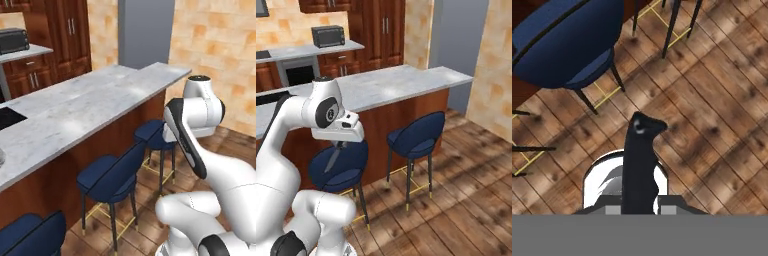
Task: Retrieve the butter from the fridge and place it on a plate on the dining table. Then retrieve the butter knife by the fridge and place it near the plate.
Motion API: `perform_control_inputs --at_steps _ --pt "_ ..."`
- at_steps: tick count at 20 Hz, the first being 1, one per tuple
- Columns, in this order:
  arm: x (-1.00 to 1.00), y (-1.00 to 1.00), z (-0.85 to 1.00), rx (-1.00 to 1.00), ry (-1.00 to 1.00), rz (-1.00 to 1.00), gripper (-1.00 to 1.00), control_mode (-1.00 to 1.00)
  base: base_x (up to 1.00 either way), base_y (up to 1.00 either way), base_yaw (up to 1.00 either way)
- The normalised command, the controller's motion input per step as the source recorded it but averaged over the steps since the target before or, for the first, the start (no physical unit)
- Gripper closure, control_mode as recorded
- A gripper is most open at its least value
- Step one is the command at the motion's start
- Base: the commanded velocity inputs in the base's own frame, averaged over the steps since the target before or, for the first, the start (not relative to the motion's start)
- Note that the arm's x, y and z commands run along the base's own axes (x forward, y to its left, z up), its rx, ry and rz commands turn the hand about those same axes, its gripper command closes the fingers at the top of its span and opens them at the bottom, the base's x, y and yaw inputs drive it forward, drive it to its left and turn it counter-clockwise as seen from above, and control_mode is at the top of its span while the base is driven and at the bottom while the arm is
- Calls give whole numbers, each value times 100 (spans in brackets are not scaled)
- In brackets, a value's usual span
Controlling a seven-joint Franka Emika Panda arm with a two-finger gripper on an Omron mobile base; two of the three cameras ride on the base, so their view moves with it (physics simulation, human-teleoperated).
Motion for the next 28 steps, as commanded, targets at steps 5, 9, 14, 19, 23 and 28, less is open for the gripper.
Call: perform_control_inputs --at_steps 5,9,14,19,23,28 --pt "0 0 0 0 0 0 100 100 -13 62 49" --pt "0 0 0 0 0 0 100 100 10 31 64" --pt "0 0 0 0 0 0 100 100 50 -7 74" --pt "0 0 0 0 0 0 100 100 53 0 41" --pt "0 0 0 0 0 0 100 100 89 -26 10" --pt "0 0 0 0 0 0 100 100 93 0 0"
